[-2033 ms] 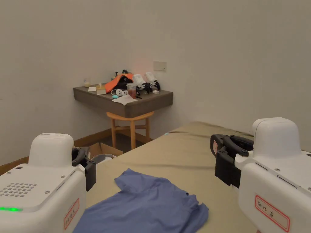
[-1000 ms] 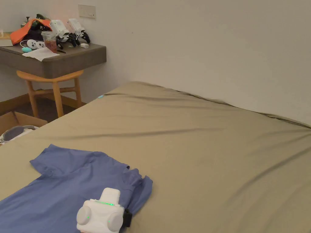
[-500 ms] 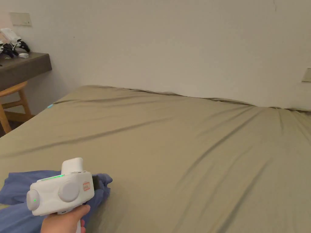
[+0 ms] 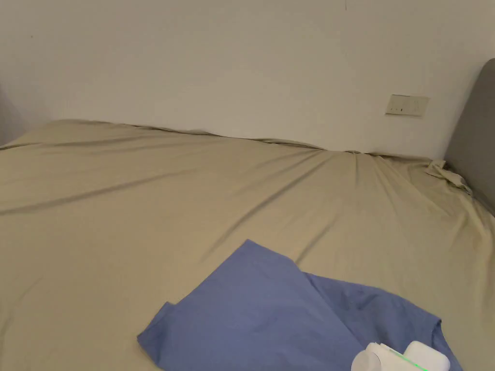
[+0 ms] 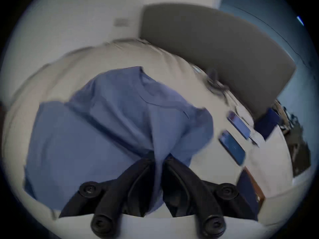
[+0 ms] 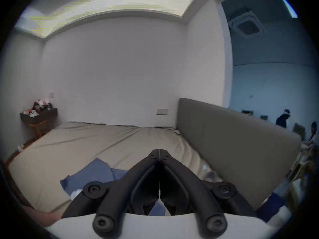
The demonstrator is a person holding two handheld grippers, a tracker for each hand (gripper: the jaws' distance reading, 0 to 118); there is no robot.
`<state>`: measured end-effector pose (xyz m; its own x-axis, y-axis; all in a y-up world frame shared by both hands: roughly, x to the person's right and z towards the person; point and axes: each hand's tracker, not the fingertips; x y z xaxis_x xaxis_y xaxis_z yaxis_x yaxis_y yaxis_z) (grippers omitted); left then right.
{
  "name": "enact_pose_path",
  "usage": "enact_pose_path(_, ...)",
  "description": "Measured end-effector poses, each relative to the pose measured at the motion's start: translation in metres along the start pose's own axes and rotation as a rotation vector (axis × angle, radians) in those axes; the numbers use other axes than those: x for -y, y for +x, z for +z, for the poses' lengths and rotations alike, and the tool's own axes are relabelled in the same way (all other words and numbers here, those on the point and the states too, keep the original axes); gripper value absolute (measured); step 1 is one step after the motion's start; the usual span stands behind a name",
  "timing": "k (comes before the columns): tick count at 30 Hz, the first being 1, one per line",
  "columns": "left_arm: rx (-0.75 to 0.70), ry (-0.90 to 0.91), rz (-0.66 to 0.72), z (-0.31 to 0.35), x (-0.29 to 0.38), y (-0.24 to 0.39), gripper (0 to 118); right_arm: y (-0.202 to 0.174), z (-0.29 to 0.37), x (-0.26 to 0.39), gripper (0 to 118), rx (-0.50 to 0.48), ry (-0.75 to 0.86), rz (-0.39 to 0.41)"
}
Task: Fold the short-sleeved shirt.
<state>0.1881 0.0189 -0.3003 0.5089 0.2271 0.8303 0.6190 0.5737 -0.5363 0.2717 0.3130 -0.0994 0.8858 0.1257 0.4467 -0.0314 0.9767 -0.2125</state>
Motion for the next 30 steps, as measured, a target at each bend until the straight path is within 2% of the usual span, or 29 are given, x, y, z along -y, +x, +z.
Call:
enact_pose_path(3, 0.085, -0.083, -0.044, -0.021, 0.031, 0.042, 5, 0.015, 0.006, 0.012, 2, -0.006, -0.023, -0.004)
enact_pose_path(4, 0.078, -0.091, -0.052, -0.026, 0.037, 0.048, 14, 0.012, 0.007, 0.014, 2, -0.013, -0.031, -0.006)
enact_pose_path(6, 0.036, -0.063, -0.064, -0.023, 0.040, 0.042, 88, 0.011, 0.004, 0.021, 2, -0.028, -0.041, -0.019)
enact_pose_path(8, 0.051, -0.011, -0.013, -0.012, 0.036, 0.023, 116, 0.006, 0.000, 0.026, 2, -0.051, -0.051, -0.040)
enact_pose_path(9, 0.058, -0.006, 0.029, -0.003, 0.030, 0.011, 118, 0.003, -0.002, 0.028, 2, -0.075, -0.054, -0.060)
enact_pose_path(10, 0.114, 0.071, 0.078, 0.022, 0.025, -0.007, 115, 0.000, -0.004, 0.030, 2, -0.106, -0.052, -0.081)
enact_pose_path(13, 0.104, 0.305, 0.179, 0.106, 0.019, -0.057, 117, -0.008, -0.012, 0.032, 2, -0.188, -0.051, -0.142)
enact_pose_path(15, 0.000, 0.457, 0.226, 0.179, 0.018, -0.104, 118, -0.014, -0.019, 0.036, 2, -0.234, -0.054, -0.170)
enact_pose_path(17, -0.189, 0.557, 0.277, 0.238, 0.045, -0.136, 118, -0.023, -0.027, 0.042, 2, -0.250, -0.056, -0.173)
enact_pose_path(18, -0.291, 0.566, 0.299, 0.251, 0.063, -0.143, 115, -0.029, -0.031, 0.047, 2, -0.255, -0.061, -0.180)
enact_pose_path(19, -0.398, 0.561, 0.327, 0.268, 0.083, -0.153, 79, -0.036, -0.036, 0.053, 2, -0.269, -0.076, -0.193)
enact_pose_path(20, -0.478, 0.530, 0.336, 0.279, 0.101, -0.159, 12, -0.043, -0.040, 0.060, 2, -0.292, -0.098, -0.205)
enact_pose_path(21, -0.536, 0.491, 0.337, 0.284, 0.121, -0.162, 0, -0.051, -0.046, 0.068, 2, -0.312, -0.129, -0.216)
enact_pose_path(22, -0.598, 0.442, 0.372, 0.282, 0.139, -0.162, 0, -0.059, -0.051, 0.077, 2, -0.325, -0.159, -0.218)
enact_pose_path(23, -0.617, 0.397, 0.468, 0.279, 0.158, -0.165, 0, -0.067, -0.055, 0.083, 2, -0.335, -0.183, -0.216)
enact_pose_path(26, -0.392, 0.332, 0.595, 0.265, 0.187, -0.184, 0, -0.087, -0.068, 0.098, 2, -0.377, -0.254, -0.213)
enact_pose_path(28, -0.451, 0.272, 0.564, 0.251, 0.186, -0.195, 0, -0.097, -0.074, 0.102, 2, -0.397, -0.273, -0.211)
enact_pose_path(30, -0.492, 0.285, 0.500, 0.242, 0.174, -0.197, 0, -0.104, -0.078, 0.102, 2, -0.403, -0.279, -0.205)
